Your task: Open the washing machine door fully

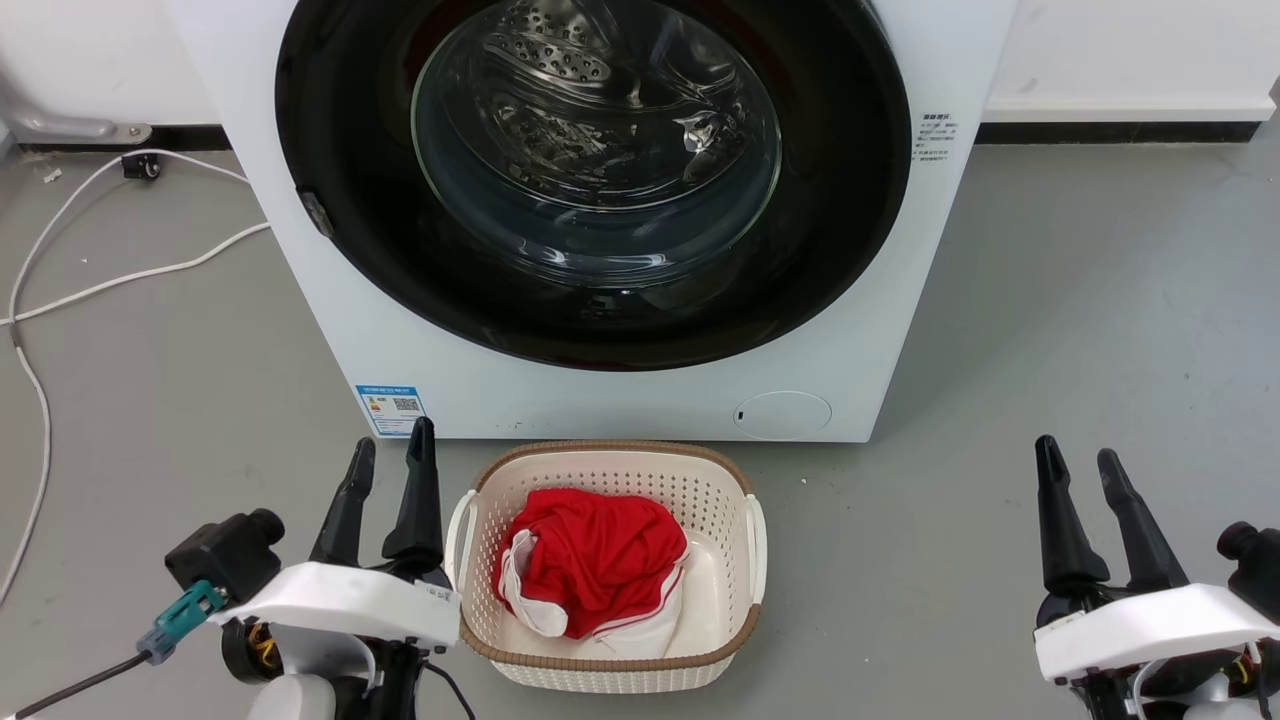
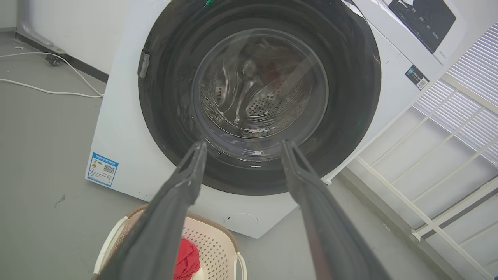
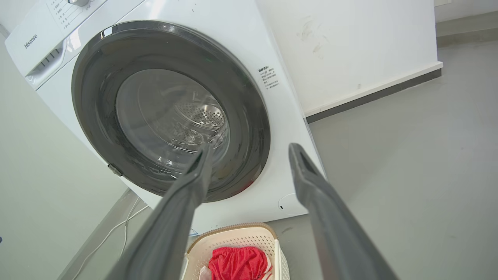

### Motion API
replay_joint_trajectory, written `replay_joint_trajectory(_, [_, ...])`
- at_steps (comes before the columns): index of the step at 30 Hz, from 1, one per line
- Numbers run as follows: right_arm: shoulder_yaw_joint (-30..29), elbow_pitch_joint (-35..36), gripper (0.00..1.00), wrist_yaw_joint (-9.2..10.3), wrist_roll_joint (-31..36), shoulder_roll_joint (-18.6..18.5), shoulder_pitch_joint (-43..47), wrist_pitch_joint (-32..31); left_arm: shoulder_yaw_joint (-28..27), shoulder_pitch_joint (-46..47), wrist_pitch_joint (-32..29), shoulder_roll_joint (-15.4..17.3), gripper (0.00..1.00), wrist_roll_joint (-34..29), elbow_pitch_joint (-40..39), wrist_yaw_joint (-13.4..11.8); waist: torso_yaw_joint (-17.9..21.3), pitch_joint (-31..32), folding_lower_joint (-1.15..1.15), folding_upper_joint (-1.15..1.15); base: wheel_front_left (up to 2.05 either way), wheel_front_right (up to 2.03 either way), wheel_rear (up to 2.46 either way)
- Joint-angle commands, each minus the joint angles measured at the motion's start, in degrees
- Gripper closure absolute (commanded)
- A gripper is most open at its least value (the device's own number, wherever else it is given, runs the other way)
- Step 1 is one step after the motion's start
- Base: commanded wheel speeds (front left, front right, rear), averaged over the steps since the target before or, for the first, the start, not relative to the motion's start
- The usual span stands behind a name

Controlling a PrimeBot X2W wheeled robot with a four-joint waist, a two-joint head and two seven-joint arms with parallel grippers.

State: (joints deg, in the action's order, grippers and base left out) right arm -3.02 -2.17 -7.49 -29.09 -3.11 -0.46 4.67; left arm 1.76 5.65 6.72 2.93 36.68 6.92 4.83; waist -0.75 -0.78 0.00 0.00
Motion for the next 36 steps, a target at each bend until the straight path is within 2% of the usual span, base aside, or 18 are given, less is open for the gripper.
replay_joint_trajectory(1, [0.1, 1.1, 0.00, 0.00, 1.7, 0.1, 0.2, 0.3, 0.3, 1.3, 0.5, 0.2, 0.00, -1.8, -0.6, -0.2, 0.0, 0.0, 0.00, 0.00, 0.00, 0.00, 0.00])
replay_joint_trajectory(14, [0.7, 3.4, 0.00, 0.00, 10.4, 0.1, 1.3, 0.7, 1.8, 1.4, 2.5, 0.5, 0.00, -10.6, -0.1, -1.4, -0.3, 0.0, 0.00, 0.00, 0.00, 0.00, 0.00])
replay_joint_trajectory(36, [1.2, 5.5, 0.00, 0.00, 22.1, 0.2, 2.3, 2.7, 2.3, 1.6, 5.4, 0.7, 0.00, -22.1, -0.6, -3.1, -0.5, -0.5, 0.00, 0.00, 0.00, 0.00, 0.00])
